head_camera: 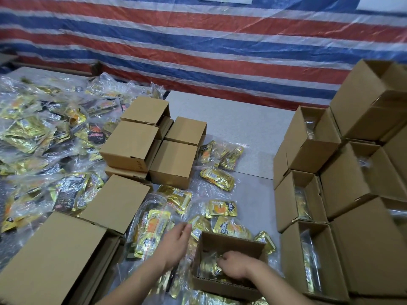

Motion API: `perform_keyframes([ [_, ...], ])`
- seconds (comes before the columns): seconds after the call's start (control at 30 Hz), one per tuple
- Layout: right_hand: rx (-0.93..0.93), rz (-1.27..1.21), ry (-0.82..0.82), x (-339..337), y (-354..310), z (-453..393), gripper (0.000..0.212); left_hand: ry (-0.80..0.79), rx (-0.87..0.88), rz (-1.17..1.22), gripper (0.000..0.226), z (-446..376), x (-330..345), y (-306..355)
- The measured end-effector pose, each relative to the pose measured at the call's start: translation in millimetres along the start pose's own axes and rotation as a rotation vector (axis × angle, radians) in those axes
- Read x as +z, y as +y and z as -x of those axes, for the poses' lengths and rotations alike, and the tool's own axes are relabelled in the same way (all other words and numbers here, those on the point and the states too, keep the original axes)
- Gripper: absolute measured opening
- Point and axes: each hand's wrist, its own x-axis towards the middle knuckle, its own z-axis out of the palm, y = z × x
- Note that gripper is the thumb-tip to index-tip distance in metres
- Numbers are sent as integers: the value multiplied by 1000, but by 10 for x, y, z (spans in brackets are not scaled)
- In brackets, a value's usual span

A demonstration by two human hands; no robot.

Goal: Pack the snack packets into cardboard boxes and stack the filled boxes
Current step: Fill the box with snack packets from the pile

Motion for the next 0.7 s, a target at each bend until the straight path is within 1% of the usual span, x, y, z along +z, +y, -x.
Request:
perform_keyframes([
  [0.07,-47,12,1,-91,-41,99,59,191,-46,-124,49,-134,-164,-147],
  [0.1,-90,14,5,-157,-67,161,55,249,-85,-205,51,-203,-252,-212],
  [0.13,-136,-14,20,-231,-106,221,49,266,-127,-295,55,-263,-332,-263],
  [0.2,-219,-108,122,-413,-192,300,36,214,-219,-470,68,-363,-431,-345],
  [0.23,-253,-147,218,-509,-231,307,30,177,-264,-528,76,-403,-447,-373],
  [0.3,-283,-204,407,-668,-283,290,19,121,-338,-563,87,-464,-447,-428],
  [0.33,-276,-218,476,-723,-281,259,26,99,-362,-549,91,-487,-434,-460],
  [0.37,-251,-221,513,-758,-260,222,40,78,-379,-523,94,-506,-418,-497],
  [0.43,-176,-210,499,-771,-197,139,61,50,-407,-478,98,-531,-369,-563],
  [0.47,-146,-213,482,-761,-164,104,67,53,-418,-467,99,-538,-342,-582],
  [0.53,-110,-206,457,-710,-90,25,71,97,-429,-460,97,-546,-286,-605],
  [0.7,-24,-81,397,-514,22,-81,70,202,-406,-420,90,-478,-244,-552],
])
